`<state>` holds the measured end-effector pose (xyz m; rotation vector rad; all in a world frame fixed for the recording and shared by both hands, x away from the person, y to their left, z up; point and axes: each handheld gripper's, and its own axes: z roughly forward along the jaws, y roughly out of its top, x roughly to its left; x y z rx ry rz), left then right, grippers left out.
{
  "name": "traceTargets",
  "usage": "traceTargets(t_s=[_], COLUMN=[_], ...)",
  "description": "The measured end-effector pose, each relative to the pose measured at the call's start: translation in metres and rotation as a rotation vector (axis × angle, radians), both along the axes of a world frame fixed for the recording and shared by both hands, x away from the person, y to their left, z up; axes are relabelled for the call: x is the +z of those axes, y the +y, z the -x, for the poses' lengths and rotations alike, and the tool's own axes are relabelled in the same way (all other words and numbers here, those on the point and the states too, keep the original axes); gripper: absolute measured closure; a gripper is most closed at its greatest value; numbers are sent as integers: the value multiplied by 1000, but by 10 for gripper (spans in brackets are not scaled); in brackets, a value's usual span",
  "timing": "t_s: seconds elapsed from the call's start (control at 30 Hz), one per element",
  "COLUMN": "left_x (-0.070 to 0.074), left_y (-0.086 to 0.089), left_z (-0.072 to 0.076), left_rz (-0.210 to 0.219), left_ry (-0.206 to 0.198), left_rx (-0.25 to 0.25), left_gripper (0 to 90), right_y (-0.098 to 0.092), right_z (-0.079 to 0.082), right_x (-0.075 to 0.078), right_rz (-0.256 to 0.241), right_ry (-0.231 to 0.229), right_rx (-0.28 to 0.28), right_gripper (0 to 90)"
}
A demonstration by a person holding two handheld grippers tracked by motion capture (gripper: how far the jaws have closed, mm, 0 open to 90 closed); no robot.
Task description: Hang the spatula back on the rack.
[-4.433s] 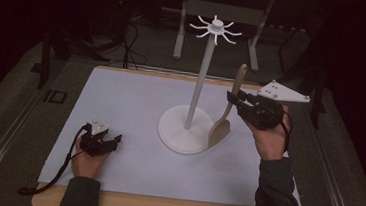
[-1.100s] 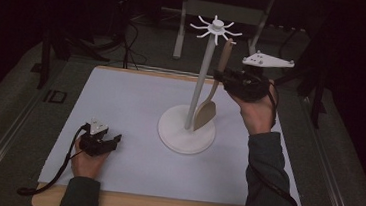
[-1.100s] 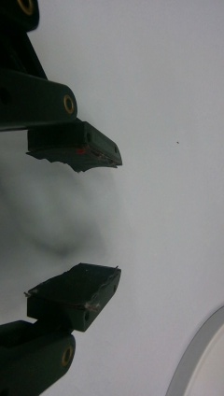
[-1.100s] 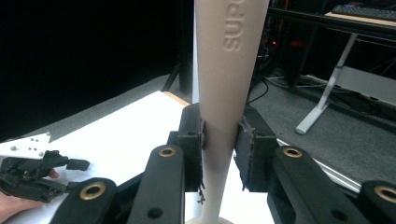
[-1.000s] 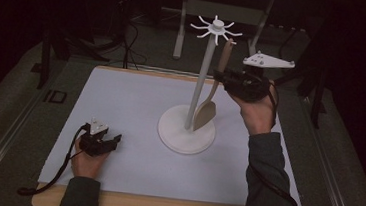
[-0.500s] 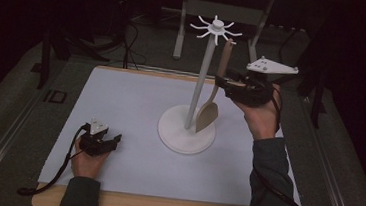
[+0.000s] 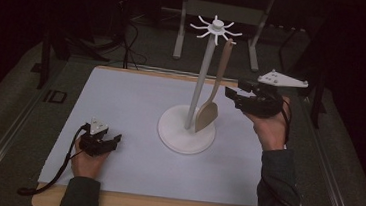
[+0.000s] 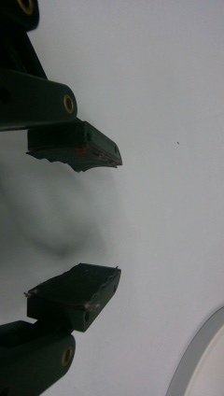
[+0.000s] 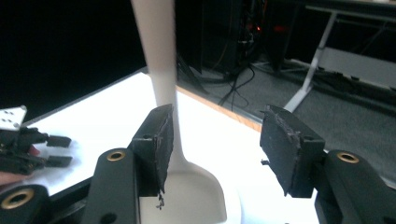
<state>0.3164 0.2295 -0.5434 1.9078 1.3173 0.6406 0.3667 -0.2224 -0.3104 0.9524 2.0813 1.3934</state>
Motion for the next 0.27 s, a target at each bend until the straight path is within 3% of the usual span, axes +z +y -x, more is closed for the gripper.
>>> traceTargets(t_s=[0.17, 0.27], left_x=[0, 0], left_y=[0, 0], left_z=[0, -1], left_rz=[-1, 1], left_ry=[2, 6], left_rx=[0, 4], left_gripper=[402, 402], right_y=[-13, -31], right_z=[0, 0], right_x=[-15, -40], right_rz=[-5, 7], right_ry=[31, 81], right_rx=[-23, -67], right_gripper=[440, 430])
